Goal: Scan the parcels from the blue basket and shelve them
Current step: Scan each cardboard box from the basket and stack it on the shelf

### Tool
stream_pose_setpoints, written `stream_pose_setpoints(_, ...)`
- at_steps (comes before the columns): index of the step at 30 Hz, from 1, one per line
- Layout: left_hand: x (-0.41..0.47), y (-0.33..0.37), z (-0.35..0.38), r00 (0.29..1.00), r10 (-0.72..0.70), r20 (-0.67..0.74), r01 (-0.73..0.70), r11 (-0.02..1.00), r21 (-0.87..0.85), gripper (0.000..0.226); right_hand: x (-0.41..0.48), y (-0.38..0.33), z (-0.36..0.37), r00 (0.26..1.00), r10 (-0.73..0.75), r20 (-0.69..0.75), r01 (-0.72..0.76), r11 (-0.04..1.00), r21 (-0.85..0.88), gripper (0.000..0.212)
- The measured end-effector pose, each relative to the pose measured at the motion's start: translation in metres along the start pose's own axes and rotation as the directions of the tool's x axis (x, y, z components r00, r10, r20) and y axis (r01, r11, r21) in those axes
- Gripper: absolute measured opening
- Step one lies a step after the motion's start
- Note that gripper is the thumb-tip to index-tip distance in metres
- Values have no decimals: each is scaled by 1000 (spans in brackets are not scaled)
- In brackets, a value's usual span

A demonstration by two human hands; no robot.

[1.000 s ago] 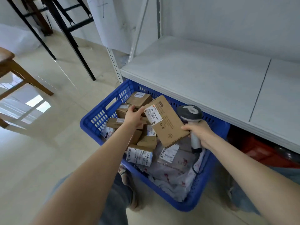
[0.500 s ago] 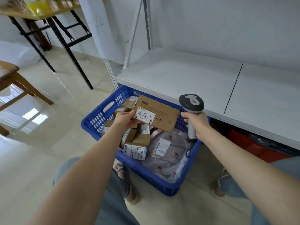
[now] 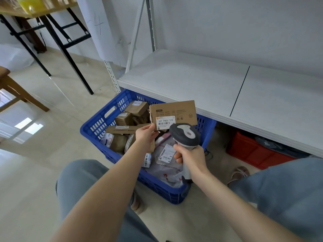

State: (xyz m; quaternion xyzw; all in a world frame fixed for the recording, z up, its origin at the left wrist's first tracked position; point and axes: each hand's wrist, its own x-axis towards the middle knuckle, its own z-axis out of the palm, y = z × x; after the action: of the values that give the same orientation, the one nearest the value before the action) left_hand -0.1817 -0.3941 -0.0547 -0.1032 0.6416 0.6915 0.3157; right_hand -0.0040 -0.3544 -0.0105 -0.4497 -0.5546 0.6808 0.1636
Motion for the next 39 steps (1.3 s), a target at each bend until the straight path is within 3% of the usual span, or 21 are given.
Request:
stream_pose_setpoints(22, -11, 5, 21, 1000, 19, 15, -20, 997, 80, 20, -7, 0, -6, 1000, 7, 7, -7, 997, -71, 18)
stream_pose_setpoints(31, -11, 6, 22, 999, 33, 33, -37, 990, 135, 16, -2, -4, -7, 1000, -5, 22, 4, 1000, 22, 14)
stream_pose_setpoints(39, -30, 69, 29, 986, 135, 97, -148, 977, 153, 22, 13, -69, -44, 981, -102, -166, 126, 982, 144, 9)
